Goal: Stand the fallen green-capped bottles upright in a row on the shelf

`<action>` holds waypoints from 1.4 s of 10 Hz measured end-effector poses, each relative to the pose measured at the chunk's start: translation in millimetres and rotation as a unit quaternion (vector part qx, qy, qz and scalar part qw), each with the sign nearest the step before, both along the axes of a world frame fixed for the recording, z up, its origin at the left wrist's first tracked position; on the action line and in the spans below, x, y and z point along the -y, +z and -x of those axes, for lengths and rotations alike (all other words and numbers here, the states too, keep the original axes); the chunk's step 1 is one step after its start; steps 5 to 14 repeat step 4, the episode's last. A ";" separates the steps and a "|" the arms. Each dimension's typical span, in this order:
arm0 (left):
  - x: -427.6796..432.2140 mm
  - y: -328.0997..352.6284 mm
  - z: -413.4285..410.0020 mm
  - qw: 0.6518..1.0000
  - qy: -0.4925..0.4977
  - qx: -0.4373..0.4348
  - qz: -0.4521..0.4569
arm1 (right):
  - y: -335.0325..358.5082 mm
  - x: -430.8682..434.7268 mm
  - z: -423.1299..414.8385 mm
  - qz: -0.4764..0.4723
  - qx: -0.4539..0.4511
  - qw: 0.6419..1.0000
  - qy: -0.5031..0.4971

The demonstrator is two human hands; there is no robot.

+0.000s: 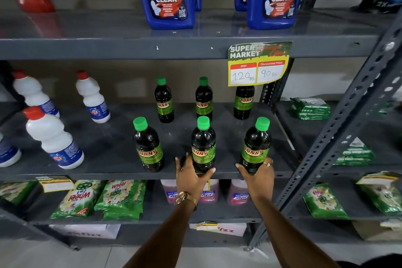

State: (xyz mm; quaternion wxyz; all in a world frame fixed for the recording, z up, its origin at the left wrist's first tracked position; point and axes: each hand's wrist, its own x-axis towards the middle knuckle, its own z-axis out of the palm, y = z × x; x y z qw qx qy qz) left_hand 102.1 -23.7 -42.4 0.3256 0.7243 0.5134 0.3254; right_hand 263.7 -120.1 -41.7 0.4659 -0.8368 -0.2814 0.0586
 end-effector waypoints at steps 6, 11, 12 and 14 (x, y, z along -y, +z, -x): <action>5.1 9.8 6.4 0.999 -0.018 0.030 0.032 | 0.1 2.9 1.4 -0.011 -0.003 0.999 0.040; 5.1 9.8 6.4 0.999 -0.018 0.030 0.032 | 0.1 2.9 1.4 -0.011 -0.003 0.999 0.040; 5.1 9.8 6.4 0.999 -0.018 0.030 0.032 | 0.1 2.9 1.4 -0.011 -0.003 0.999 0.040; 5.1 9.8 6.4 0.999 -0.018 0.030 0.032 | 0.1 2.9 1.4 -0.011 -0.003 0.999 0.040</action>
